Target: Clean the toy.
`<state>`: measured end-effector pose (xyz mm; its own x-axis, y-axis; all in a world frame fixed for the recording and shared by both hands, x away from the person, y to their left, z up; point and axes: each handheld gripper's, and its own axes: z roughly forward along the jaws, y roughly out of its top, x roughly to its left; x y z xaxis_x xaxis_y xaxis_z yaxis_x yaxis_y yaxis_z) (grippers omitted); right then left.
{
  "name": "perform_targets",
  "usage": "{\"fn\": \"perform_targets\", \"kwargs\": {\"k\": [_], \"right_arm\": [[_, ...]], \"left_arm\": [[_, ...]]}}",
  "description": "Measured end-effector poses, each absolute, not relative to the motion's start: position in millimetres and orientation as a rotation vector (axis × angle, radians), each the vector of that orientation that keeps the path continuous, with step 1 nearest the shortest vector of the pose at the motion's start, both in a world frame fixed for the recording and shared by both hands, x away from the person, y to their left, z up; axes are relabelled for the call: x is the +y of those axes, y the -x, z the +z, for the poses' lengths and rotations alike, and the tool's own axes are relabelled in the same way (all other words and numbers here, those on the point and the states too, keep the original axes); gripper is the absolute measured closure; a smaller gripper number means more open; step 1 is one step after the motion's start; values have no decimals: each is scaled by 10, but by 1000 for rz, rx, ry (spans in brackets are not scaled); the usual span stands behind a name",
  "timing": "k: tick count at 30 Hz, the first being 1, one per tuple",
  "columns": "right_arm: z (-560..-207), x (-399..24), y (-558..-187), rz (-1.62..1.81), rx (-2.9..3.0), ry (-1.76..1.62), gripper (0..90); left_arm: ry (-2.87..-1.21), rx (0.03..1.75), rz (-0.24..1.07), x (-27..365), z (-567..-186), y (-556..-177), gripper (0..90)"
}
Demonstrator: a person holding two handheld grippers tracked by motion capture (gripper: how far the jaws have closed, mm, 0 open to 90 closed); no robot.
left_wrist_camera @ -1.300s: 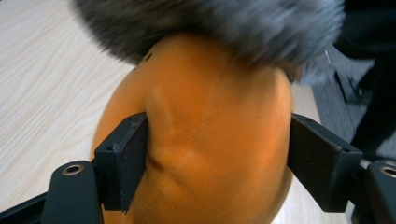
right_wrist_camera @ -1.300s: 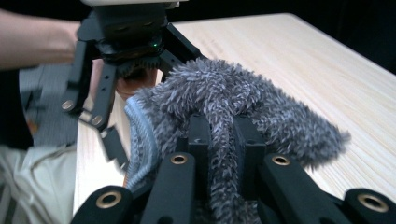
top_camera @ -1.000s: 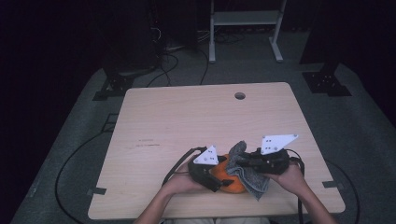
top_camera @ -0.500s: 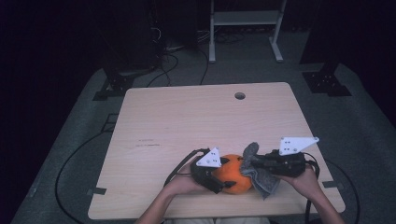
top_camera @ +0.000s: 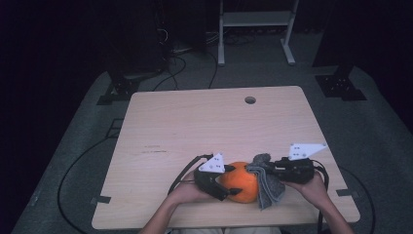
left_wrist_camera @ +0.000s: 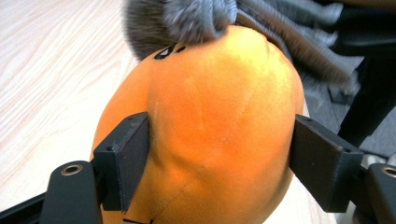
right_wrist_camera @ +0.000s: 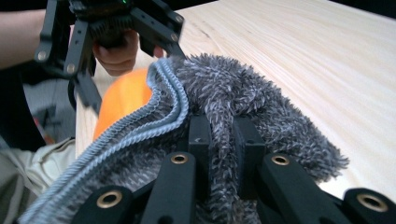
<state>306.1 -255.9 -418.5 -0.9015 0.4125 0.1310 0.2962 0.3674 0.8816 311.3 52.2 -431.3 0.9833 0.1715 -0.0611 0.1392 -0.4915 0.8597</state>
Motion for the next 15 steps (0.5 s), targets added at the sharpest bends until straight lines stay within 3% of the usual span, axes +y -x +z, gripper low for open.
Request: {"fn": "perform_targets", "kwargs": {"k": [6,11,15], "right_arm": [[-4112,-2724,-2954,1580,2438,-665,796],[-3831,-2442,-2905,1624,2412,-495,796],[-3929,-2338,-2968,1550,2449,-490,797]], "left_arm": [[-2035,337,-7,547,-4308,-3234,245],[-2018,419,-37,465,-4266,-3328,243],[-1995,477,-63,511,-4279,-3391,244]]}}
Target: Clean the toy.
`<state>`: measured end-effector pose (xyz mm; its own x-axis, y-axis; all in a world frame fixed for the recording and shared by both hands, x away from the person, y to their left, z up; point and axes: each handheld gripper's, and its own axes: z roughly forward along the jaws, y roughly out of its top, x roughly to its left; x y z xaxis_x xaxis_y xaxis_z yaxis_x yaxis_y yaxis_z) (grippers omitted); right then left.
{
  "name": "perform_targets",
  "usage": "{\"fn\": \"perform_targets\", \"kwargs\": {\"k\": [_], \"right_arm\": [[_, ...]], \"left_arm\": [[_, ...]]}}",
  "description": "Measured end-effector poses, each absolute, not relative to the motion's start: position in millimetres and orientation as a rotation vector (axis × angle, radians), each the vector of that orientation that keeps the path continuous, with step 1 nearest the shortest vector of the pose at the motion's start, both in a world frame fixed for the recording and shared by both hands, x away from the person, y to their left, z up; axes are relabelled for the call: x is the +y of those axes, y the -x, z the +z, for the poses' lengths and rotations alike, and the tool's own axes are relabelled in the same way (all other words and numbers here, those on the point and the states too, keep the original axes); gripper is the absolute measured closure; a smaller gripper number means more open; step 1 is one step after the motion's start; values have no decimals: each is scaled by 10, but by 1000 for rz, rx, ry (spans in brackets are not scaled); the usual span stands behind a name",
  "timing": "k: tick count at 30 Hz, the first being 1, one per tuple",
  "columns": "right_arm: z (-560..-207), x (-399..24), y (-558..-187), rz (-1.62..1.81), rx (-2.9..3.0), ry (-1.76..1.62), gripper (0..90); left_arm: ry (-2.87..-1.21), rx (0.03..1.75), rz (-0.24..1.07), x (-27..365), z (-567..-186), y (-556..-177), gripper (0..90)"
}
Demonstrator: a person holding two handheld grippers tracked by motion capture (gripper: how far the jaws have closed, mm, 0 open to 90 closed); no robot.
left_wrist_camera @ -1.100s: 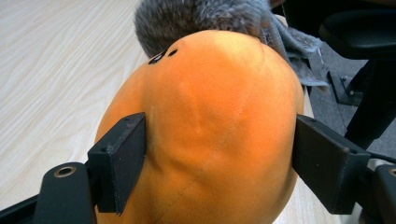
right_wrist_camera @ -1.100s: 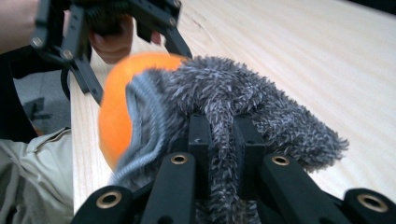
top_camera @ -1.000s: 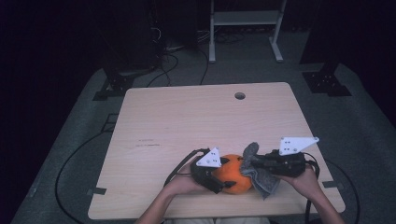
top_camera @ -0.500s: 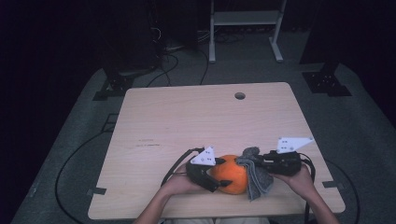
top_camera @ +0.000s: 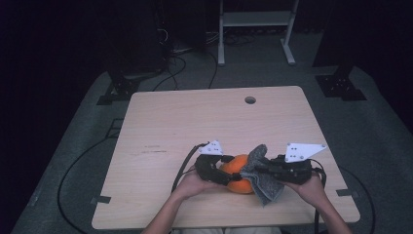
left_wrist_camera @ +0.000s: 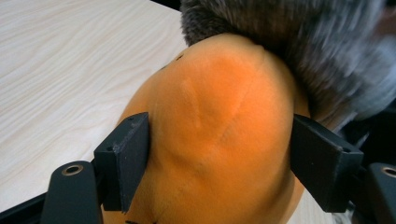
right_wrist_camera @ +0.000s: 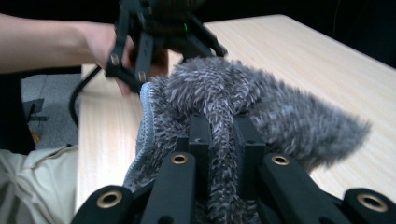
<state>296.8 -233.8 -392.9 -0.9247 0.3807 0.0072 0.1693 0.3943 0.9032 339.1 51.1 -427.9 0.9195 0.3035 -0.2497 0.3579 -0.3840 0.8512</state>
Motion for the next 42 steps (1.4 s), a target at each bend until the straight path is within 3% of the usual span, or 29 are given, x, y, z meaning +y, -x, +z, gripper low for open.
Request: {"fn": "perform_targets", "kwargs": {"k": [8,14,18,20,24,31,37,42], "right_arm": [[-4339,-2733,-3005,1447,2483,-739,797],[-3982,-2582,-2911,1560,2399,-597,796],[-3868,-2360,-2968,1513,2442,-506,797],[-3918,-2359,-3001,1532,2467,-507,797],[-3962,-2453,-2987,1539,2469,-520,797],[-3828,-2476,-2933,1530,2457,-516,797],[-3727,-2179,-2963,1471,2501,-424,797],[-3991,-2512,-3066,1577,2444,-586,798]], "left_arm": [[-1956,516,-71,563,-4310,-3409,242],[-1977,493,-34,414,-4271,-3356,240],[-2053,376,-3,345,-4183,-3302,169],[-2060,313,-20,394,-4162,-3314,98],[-2163,289,-7,412,-4248,-3403,62],[-2166,263,39,327,-4280,-3347,271],[-2169,299,9,338,-4270,-3368,329],[-2097,340,-29,419,-4346,-3394,361]]}}
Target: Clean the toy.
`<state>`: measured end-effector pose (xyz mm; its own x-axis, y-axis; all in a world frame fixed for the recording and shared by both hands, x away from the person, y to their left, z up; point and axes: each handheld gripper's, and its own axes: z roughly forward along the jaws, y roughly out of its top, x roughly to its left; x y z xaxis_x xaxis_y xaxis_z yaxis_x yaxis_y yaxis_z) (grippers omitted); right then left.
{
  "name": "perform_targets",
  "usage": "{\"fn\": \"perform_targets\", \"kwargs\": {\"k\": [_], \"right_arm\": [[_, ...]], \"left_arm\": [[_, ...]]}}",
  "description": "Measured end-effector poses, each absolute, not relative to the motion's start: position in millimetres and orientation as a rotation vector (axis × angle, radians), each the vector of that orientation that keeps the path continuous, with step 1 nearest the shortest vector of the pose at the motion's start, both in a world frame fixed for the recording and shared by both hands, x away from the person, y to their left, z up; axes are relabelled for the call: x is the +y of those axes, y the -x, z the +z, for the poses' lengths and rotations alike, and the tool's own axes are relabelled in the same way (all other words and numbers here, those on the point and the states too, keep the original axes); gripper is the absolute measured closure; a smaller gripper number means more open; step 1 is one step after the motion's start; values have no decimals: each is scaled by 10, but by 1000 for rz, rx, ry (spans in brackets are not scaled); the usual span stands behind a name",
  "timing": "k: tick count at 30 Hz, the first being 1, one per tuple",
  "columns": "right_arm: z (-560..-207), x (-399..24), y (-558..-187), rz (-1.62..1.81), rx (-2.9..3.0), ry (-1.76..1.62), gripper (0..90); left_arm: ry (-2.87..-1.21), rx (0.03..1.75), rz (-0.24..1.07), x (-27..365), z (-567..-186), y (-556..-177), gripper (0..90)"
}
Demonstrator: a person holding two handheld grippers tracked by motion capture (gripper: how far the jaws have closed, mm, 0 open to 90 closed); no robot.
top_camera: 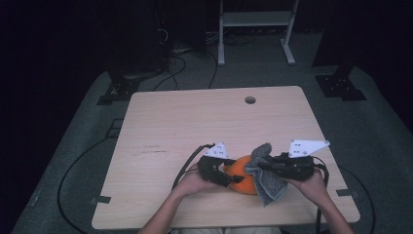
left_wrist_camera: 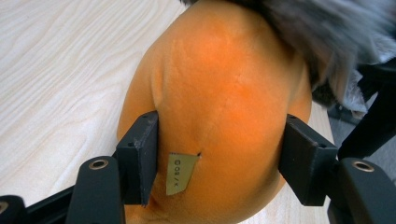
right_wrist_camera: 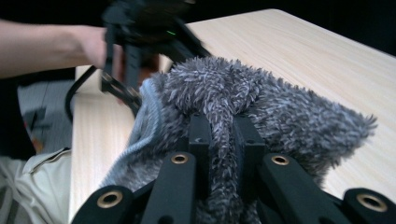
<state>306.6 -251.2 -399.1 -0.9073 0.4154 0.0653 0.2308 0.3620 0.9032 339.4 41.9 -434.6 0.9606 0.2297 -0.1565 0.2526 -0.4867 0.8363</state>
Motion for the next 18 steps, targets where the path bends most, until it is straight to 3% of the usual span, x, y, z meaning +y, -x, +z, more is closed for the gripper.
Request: {"fn": "perform_targets", "kwargs": {"k": [6,12,18], "right_arm": [[-4090,-2837,-3048,1576,2392,-744,798],[-3882,-2565,-3223,1596,2328,-687,798],[-3975,-2198,-3520,1577,2365,-708,797]], "left_arm": [[-2022,349,-1,487,-4241,-3367,414],[-2071,346,220,664,-3871,-3333,412],[-2149,426,385,872,-3929,-3361,402]]}}
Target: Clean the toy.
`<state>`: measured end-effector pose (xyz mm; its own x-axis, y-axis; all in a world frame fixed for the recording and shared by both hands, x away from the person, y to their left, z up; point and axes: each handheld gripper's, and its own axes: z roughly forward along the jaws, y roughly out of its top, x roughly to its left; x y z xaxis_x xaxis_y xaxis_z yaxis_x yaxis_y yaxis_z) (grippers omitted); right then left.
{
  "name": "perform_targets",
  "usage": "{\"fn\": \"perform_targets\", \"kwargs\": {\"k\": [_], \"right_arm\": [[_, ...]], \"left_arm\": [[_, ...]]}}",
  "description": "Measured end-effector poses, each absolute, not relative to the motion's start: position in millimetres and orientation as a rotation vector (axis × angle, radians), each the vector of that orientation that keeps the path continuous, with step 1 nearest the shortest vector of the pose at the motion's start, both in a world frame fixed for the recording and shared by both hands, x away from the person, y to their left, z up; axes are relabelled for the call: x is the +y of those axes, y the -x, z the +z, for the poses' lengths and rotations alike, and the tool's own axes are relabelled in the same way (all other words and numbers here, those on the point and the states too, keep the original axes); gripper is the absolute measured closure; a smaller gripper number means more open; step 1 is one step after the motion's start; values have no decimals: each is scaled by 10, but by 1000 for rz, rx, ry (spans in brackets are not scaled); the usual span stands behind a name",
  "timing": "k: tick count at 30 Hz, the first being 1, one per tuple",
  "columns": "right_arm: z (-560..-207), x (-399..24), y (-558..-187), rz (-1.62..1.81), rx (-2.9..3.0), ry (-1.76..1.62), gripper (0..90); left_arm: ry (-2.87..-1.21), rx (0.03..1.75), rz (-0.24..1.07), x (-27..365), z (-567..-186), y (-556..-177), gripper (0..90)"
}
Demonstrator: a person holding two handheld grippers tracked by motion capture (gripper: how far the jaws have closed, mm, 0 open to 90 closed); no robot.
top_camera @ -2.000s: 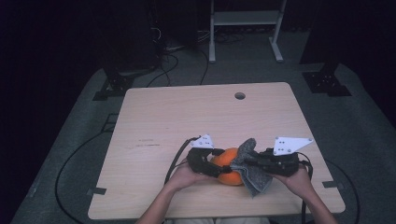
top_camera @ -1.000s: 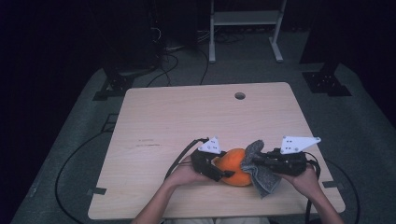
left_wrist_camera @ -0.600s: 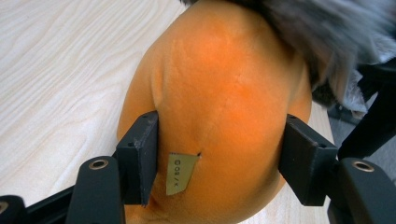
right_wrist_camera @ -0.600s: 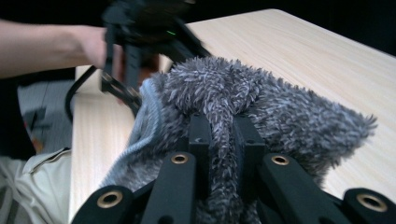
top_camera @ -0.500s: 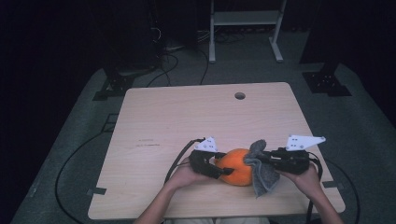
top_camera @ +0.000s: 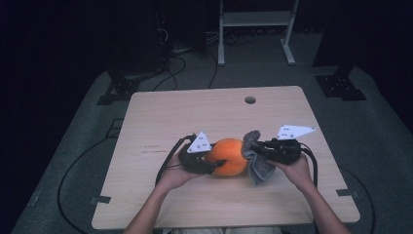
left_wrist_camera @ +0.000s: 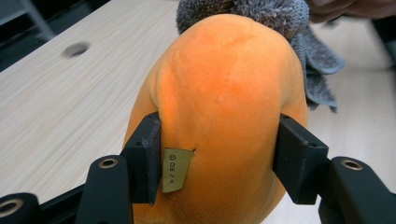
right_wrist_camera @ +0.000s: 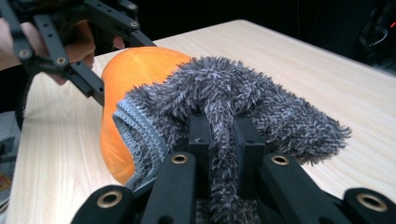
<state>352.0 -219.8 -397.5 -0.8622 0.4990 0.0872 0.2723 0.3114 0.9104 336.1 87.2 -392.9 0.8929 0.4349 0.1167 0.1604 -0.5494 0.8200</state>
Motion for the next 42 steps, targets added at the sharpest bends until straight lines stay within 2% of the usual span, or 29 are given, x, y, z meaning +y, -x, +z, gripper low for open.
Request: {"fn": "perform_targets", "kwargs": {"k": [4,9,10,12,14,21,25,29,32,34,38,42], "right_arm": [[-4061,-2115,-3601,1584,2404,-745,797],[-3933,-2002,-3565,1611,2413,-682,797],[-3936,-1974,-3566,1604,2428,-676,797],[-3987,-1911,-3551,1563,2479,-655,797],[-4071,-1884,-3505,1551,2526,-634,797],[-4203,-1949,-3262,1553,2565,-509,797],[-4234,-1963,-3196,1564,2583,-452,796],[-4240,-1994,-3177,1592,2597,-426,795],[-4242,-2082,-3171,1659,2564,-465,796],[-4220,-2173,-3153,1689,2527,-496,796],[-4133,-2391,-3097,1668,2477,-544,795],[-4079,-2628,-3054,1634,2431,-597,794]], "left_arm": [[-2184,469,401,894,-4113,-3358,360],[-2168,461,385,839,-4175,-3188,301],[-2175,454,366,841,-4184,-3153,299],[-2169,461,245,901,-4147,-3117,299],[-2165,451,198,952,-4093,-3106,275],[-2146,344,167,893,-3899,-3256,118],[-2197,322,162,735,-3921,-3398,99],[-2296,381,31,632,-4089,-3512,66],[-2288,401,8,660,-4138,-3524,94],[-2299,388,31,672,-4152,-3496,160],[-2317,360,111,672,-4130,-3423,353],[-2237,393,123,698,-4060,-3405,437]]}}
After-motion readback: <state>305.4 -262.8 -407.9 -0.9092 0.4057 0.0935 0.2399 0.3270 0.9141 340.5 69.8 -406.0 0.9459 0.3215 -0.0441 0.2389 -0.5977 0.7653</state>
